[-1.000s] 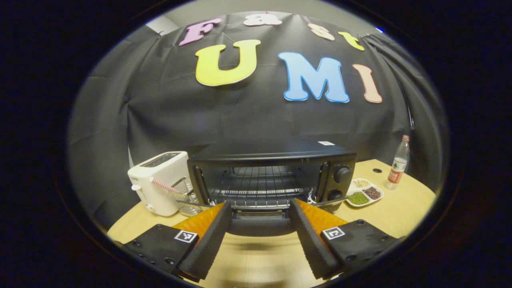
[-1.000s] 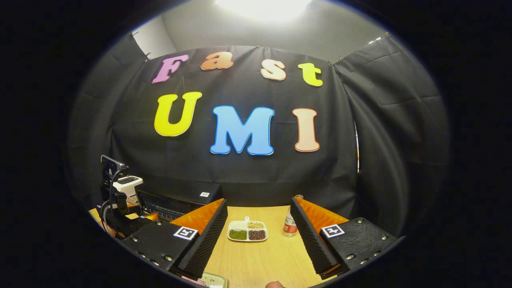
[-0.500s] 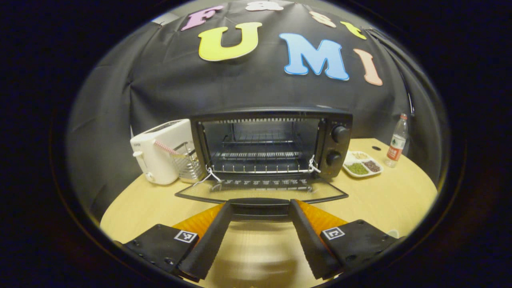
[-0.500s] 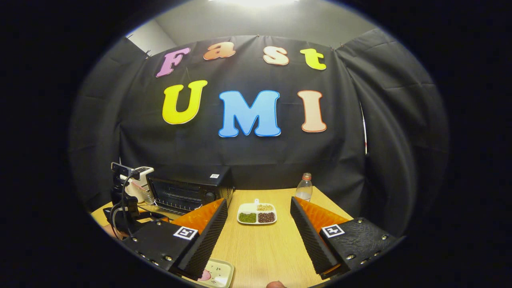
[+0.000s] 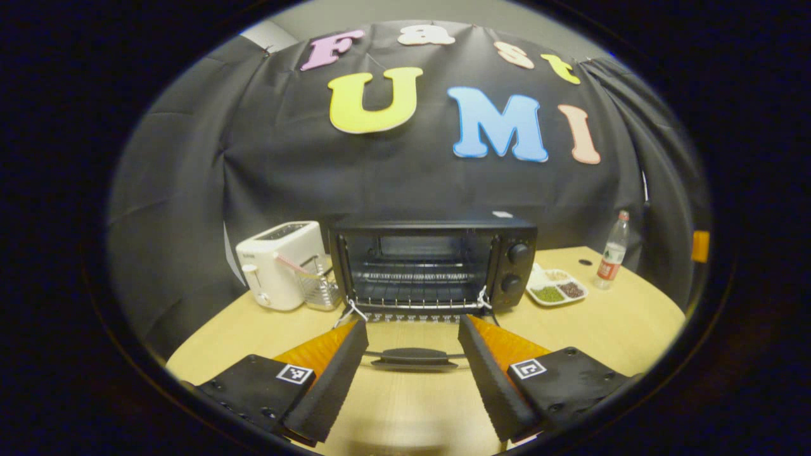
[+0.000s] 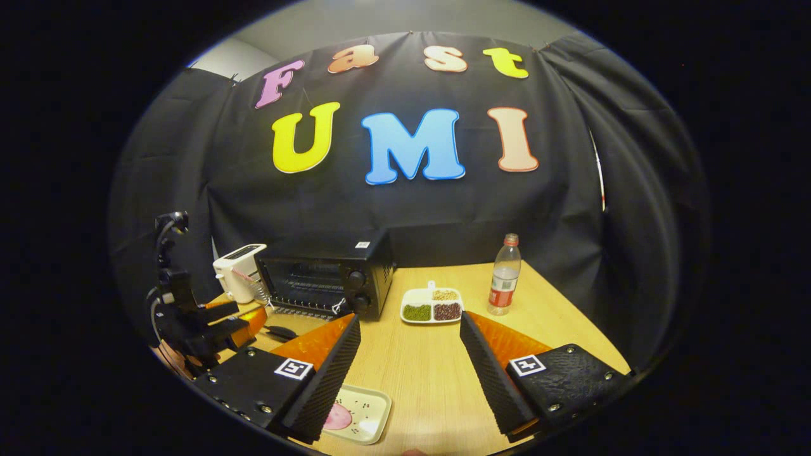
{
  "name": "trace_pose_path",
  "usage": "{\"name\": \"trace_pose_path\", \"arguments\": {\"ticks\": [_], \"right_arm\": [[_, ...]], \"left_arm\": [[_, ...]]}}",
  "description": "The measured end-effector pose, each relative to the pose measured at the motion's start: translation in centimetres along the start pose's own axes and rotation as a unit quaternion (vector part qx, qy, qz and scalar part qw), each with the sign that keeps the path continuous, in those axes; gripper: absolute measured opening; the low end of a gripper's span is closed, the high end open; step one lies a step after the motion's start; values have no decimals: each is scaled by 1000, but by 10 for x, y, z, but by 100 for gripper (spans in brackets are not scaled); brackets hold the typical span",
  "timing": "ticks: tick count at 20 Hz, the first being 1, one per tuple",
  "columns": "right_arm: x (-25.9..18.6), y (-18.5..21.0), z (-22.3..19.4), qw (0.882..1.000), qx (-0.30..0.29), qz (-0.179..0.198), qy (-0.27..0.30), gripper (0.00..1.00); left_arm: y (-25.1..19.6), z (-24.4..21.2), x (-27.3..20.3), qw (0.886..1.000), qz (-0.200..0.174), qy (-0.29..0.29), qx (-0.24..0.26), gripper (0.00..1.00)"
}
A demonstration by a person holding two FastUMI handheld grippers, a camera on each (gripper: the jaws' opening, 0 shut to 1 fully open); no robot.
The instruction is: Open the electric oven with the left hand, put the food in, and close the electric oven.
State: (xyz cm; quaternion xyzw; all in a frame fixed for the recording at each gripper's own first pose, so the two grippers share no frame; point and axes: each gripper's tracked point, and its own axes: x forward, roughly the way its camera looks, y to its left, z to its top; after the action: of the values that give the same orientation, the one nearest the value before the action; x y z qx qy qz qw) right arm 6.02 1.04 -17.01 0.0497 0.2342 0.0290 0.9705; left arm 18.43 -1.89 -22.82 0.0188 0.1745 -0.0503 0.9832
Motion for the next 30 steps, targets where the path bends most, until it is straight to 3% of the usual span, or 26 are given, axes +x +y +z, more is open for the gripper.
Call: {"name": "trace_pose_path", "arguments": {"ticks": [3, 7, 12, 18, 27, 28, 29, 30], "right_arm": [[5, 7, -34, 997, 14, 27, 66, 97], [8, 17, -73, 986, 17, 66, 153, 98], [4, 30, -118, 961, 13, 105, 254, 99], [5, 37, -169, 920, 46, 121, 371, 99], [10, 43, -208, 861, 124, 126, 478, 99], [14, 44, -206, 857, 132, 128, 482, 92], [16, 44, -213, 852, 137, 128, 490, 90], [17, 41, -211, 848, 141, 123, 495, 80]], "left_arm": [[7, 44, -27, 999, 6, -49, 6, 100], [20, 90, -56, 995, 23, -95, 23, 91], [36, 125, -92, 990, 41, -135, 2, 100], [53, 122, -110, 987, 67, -144, 5, 100], [85, 96, -111, 988, 105, -115, -14, 98], [88, 94, -112, 987, 110, -114, -15, 97], [92, 94, -112, 987, 115, -114, -16, 95], [95, 94, -114, 986, 118, -114, -17, 94]]}}
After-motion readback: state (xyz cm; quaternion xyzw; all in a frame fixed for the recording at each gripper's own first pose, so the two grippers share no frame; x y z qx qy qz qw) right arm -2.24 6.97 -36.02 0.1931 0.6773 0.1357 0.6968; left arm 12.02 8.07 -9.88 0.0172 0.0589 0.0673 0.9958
